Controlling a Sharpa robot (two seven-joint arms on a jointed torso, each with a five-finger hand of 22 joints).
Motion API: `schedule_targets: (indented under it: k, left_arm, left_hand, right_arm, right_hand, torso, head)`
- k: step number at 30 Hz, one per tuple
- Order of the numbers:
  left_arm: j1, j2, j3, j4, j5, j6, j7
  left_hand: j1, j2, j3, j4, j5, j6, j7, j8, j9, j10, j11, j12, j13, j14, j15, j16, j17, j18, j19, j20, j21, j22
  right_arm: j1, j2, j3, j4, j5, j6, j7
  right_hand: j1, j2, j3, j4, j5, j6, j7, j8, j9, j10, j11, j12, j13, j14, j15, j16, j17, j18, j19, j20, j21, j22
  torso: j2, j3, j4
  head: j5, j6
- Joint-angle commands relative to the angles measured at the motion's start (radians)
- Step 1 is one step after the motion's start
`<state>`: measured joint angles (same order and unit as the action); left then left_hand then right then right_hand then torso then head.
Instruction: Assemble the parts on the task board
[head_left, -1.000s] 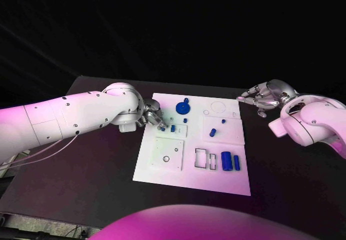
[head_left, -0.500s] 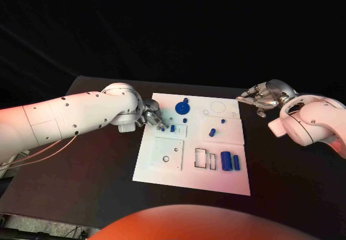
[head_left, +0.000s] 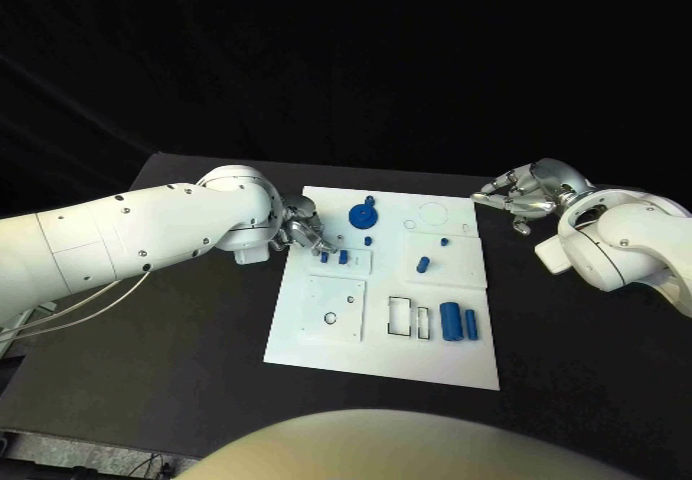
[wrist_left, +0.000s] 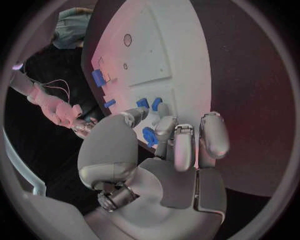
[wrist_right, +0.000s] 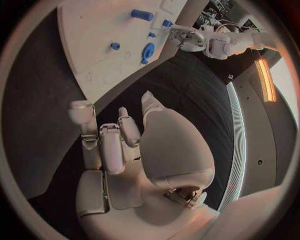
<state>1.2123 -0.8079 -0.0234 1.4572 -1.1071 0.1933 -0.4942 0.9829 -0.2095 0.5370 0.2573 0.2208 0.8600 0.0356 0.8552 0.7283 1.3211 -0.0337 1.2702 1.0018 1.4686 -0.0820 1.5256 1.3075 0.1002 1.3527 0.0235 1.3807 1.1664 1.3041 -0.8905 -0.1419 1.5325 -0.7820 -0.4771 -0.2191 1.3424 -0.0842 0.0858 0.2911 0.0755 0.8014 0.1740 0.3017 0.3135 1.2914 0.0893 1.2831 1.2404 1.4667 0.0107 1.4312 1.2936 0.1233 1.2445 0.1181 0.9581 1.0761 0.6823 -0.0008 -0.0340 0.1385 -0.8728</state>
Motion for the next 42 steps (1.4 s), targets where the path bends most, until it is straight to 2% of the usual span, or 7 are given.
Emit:
schedule_targets:
  k: [1,10,12,16,20,27,42]
  left_arm:
    - [0.001,-0.004,0.003,0.006,0.017,-0.07,0.024]
    - [0.004,-0.019,0.014,0.021,0.077,-0.227,0.119]
    - [0.005,-0.021,0.015,0.023,0.081,-0.273,0.186]
    - [0.005,-0.017,0.016,0.026,0.05,-0.351,0.333]
    - [0.005,-0.001,0.012,0.027,-0.024,-0.398,0.51]
    - [0.001,0.048,-0.005,0.006,-0.229,-0.47,0.672]
    - [0.0,0.148,-0.036,-0.099,-0.514,-0.341,0.667]
  left_hand:
    - [0.006,-0.008,-0.018,0.008,-0.002,0.0,-0.002,-0.003,0.0,-0.012,0.0,-0.01,-0.021,0.081,-0.006,0.002,0.192,-0.012,-0.007,0.001,-0.014,-0.024]
    - [0.014,-0.001,-0.087,0.033,0.005,-0.039,0.017,-0.03,-0.006,-0.073,0.016,-0.065,-0.104,0.075,0.007,-0.008,0.175,0.005,-0.06,0.011,-0.07,-0.117]
    - [0.043,0.024,-0.092,0.032,0.01,-0.082,0.037,-0.053,-0.013,-0.151,0.034,-0.13,-0.202,0.055,0.022,-0.037,0.132,0.026,-0.131,0.022,-0.141,-0.234]
    - [0.204,0.033,-0.087,0.028,0.007,-0.161,0.094,-0.119,-0.061,-0.347,0.083,-0.28,-0.397,-0.123,0.071,-0.308,-0.209,0.083,-0.322,0.058,-0.402,-0.577]
    - [0.38,0.025,-0.031,-0.021,0.005,-0.184,0.138,-0.202,-0.149,-0.48,0.127,-0.416,-0.501,-0.373,0.112,-0.614,-0.516,0.081,-0.382,0.099,-0.554,-0.665]
    - [0.45,-0.025,-0.018,-0.093,-0.015,-0.161,0.15,-0.361,-0.297,-0.488,0.152,-0.658,-0.707,-0.395,0.129,-0.652,-0.575,0.082,-0.387,0.112,-0.582,-0.678]
    - [0.435,-0.052,-0.038,-0.1,-0.016,-0.077,0.139,-0.437,-0.374,-0.419,0.151,-0.799,-0.831,-0.298,0.126,-0.407,-0.489,0.083,-0.352,0.113,-0.465,-0.599]
  right_arm:
    - [-0.001,0.0,0.0,0.001,-0.009,0.002,-0.001]
    - [-0.002,0.0,0.0,-0.001,-0.008,0.001,0.0]
    - [-0.002,0.0,0.0,-0.001,-0.007,0.0,0.0]
    - [-0.002,0.002,0.0,-0.004,-0.005,-0.003,0.004]
    - [-0.002,0.002,0.0,-0.005,0.001,-0.001,0.013]
    - [-0.004,0.002,0.0,-0.005,0.005,0.001,0.033]
    - [-0.007,0.002,0.0,-0.005,0.002,-0.004,0.041]
  right_hand:
    - [-0.006,0.002,-0.006,-0.002,0.002,-0.008,-0.002,0.004,0.001,-0.006,-0.001,-0.005,0.0,0.028,0.002,-0.004,0.002,0.014,-0.007,-0.001,-0.002,0.001]
    - [-0.006,0.002,-0.007,-0.003,0.002,-0.009,-0.002,0.005,0.002,-0.006,-0.001,-0.006,-0.001,0.028,0.002,-0.005,0.001,0.015,-0.007,-0.001,-0.004,-0.001]
    - [-0.006,0.002,-0.007,-0.003,0.002,-0.009,-0.002,0.005,0.002,-0.006,-0.001,-0.006,-0.001,0.028,0.002,-0.005,0.001,0.015,-0.007,-0.001,-0.004,-0.001]
    - [-0.006,0.002,-0.007,-0.003,0.002,-0.009,-0.002,0.005,0.002,-0.006,-0.001,-0.006,-0.001,0.028,0.002,-0.005,0.001,0.015,-0.007,-0.001,-0.004,-0.001]
    - [-0.007,0.003,-0.007,-0.003,0.002,-0.009,-0.002,0.006,0.002,-0.01,-0.001,-0.01,-0.007,0.026,0.001,-0.008,-0.006,0.017,-0.012,-0.001,-0.014,-0.008]
    - [-0.004,0.004,-0.007,-0.004,0.002,-0.009,-0.002,0.01,0.002,-0.029,-0.001,-0.028,-0.025,0.017,0.002,-0.023,-0.029,0.023,-0.031,-0.001,-0.049,-0.033]
    - [-0.004,0.004,-0.007,-0.004,0.002,-0.01,-0.002,0.011,0.003,-0.03,-0.001,-0.029,-0.026,0.018,0.002,-0.022,-0.027,0.023,-0.031,-0.001,-0.05,-0.033]
  torso:
    - [-0.001,0.0009,0.0021]
    - [0.0,-0.0002,0.0012]
    - [0.0,0.0004,0.0012]
    - [0.0,-0.0016,-0.0007]
    - [0.002,-0.0017,-0.0032]
    - [0.001,-0.0038,-0.0011]
    - [0.003,-0.0024,-0.0029]
  head:
    - [-0.002,0.0]
    - [-0.003,0.0]
    - [-0.004,0.0]
    - [-0.01,0.0]
    - [-0.014,0.004]
    - [-0.025,0.015]
    - [-0.029,0.031]
